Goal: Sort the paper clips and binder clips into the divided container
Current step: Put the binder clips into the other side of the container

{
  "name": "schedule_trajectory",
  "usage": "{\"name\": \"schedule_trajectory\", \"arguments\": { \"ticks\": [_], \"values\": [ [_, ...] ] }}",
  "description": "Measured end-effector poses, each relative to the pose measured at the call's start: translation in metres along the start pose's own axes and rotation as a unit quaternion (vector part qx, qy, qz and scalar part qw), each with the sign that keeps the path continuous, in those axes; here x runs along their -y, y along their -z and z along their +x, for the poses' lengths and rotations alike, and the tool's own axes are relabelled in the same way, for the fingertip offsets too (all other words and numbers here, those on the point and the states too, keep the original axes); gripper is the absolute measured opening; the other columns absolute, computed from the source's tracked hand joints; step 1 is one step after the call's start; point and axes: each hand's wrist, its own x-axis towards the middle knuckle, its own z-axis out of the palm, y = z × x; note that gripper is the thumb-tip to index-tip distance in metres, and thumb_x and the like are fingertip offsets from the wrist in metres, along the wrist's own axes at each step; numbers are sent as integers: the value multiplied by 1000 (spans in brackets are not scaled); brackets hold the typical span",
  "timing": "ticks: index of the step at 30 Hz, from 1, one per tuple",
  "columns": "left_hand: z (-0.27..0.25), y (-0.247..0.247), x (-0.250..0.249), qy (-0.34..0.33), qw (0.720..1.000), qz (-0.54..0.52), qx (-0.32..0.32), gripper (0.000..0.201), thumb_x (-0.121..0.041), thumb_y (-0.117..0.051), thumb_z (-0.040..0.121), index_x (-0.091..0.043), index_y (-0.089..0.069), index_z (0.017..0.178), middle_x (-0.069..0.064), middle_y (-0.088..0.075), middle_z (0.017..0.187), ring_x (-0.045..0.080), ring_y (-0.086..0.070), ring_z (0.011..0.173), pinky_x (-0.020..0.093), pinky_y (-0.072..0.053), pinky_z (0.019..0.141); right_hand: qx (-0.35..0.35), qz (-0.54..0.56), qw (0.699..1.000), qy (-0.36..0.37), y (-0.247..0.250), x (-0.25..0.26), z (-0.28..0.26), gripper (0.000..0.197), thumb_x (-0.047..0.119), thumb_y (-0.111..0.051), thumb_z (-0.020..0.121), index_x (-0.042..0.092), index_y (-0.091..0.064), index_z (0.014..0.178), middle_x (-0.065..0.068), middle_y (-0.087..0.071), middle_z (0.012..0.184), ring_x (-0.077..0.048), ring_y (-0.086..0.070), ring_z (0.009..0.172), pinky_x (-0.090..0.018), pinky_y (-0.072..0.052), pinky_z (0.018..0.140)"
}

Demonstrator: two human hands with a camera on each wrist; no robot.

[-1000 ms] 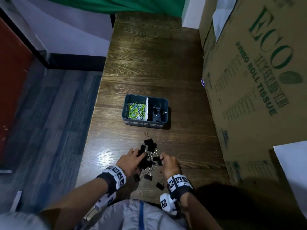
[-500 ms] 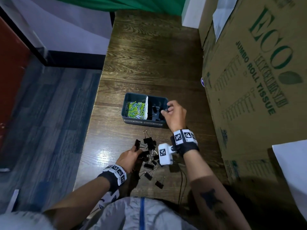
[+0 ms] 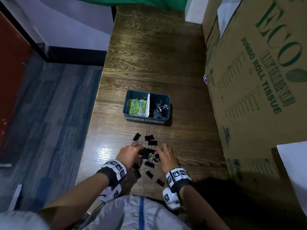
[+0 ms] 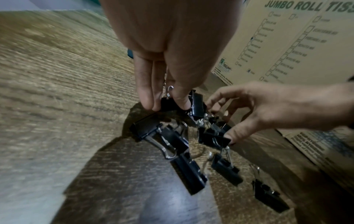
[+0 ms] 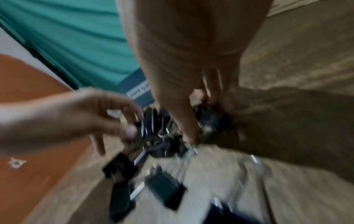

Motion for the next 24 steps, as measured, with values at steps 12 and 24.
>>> {"name": "schedule_trajectory", "arguments": {
  "ticks": [12,24],
  "values": [
    [52,89,-48,-78,984,-45,-153,32,-16,-67,89,-18,-58,119,1,-50,117,13,-59,77,23,-54,66,-75,104,990,-61,10,1,-4,37,7,-79,75,31,-54,86,7,-60,98,-18,-62,88,-32,-50,72],
    [66,86,-41,-22,983,-19,-180,9,-13,-57,92,-20,-61,97,0,-67,79,20,-66,67,33,-55,60,-129,235,961,-66,91,8,13,20,0,-67,87,20,-67,89,8,-65,89,-7,-61,84,-14,-39,65]
  ]
}}
